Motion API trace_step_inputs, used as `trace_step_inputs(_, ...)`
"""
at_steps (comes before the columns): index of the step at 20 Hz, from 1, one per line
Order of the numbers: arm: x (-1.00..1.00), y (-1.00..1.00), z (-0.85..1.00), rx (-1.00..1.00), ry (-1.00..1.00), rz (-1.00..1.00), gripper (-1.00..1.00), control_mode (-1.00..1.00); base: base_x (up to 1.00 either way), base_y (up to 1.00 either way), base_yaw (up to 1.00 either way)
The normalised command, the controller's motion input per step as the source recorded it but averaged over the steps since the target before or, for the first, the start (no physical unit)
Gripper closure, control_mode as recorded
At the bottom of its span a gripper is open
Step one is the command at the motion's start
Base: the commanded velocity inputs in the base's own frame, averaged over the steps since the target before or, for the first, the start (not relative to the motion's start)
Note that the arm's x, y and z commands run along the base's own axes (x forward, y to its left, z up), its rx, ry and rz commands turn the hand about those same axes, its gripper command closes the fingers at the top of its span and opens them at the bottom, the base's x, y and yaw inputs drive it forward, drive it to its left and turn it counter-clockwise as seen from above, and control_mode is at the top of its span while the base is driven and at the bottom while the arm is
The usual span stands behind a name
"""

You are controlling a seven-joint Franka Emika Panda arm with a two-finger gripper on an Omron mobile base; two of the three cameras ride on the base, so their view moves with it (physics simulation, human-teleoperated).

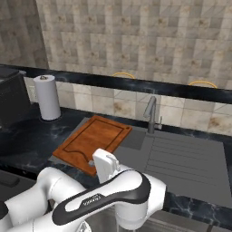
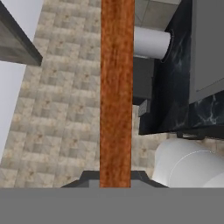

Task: Move the cutting board and knife to the sink. Then move spray from the cabinet to the counter.

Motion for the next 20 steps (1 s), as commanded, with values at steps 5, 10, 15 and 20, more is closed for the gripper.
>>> trace_step_inputs(5,0.0,0.0,0.0,0.0,0.0,0.0,1.0,1.0,0.0,0.0,0.0)
trace_step_inputs(10,0.0,0.0,0.0,0.0,0.0,0.0,1.0,-1.0,0.0,0.0,0.0)
trace_step_inputs(15,0.02,0.07,0.0,0.0,0.02,0.0,1.0,-1.0,0.0,0.0,0.0)
trace_step_inputs(20,0.13,0.2,0.0,0.0,0.06,-0.09,1.0,-1.0,0.0,0.0,0.0)
